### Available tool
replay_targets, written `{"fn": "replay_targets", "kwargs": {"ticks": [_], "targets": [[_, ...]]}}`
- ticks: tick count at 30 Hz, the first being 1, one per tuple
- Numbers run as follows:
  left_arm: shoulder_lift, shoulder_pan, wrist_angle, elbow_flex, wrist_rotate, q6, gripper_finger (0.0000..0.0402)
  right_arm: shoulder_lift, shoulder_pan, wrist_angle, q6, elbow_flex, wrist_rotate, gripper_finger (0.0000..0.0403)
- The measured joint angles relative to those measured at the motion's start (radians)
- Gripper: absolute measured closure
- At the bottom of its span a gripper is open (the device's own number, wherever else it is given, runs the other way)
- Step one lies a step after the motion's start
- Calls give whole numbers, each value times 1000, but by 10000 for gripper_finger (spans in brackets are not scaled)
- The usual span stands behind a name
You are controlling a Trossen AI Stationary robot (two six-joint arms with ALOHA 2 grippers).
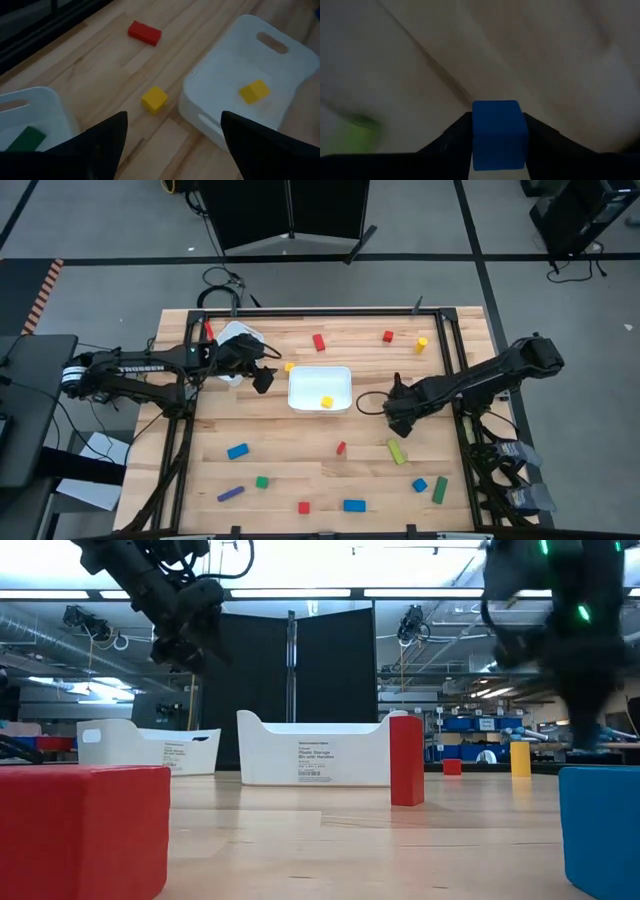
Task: Sort blocks by size
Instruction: Put the top blue small block into the bottom white bin, then put the top blue large block into the top white bin
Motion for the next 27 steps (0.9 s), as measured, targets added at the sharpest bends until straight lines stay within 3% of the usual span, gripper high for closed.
{"fn": "replay_targets", "kwargs": {"ticks": [4,7,9,14,18,27], "targets": [[-14,-42,23,0,0,-11,74,-51,16,128,-116,98,173,258],[-38,-77,32,1,-5,-26,74,-56,11,387,-267,122,318,258],[-59,-100,43,1,-8,-26,74,-28,-10,610,-400,124,352,258],[-116,-166,15,1,-8,-15,74,119,-85,1024,-659,124,314,258],[-122,-220,-39,1,-5,-31,74,240,-175,1145,-701,124,227,251],[-92,-367,-194,0,45,-137,88,335,-280,1222,-708,122,90,109]]}}
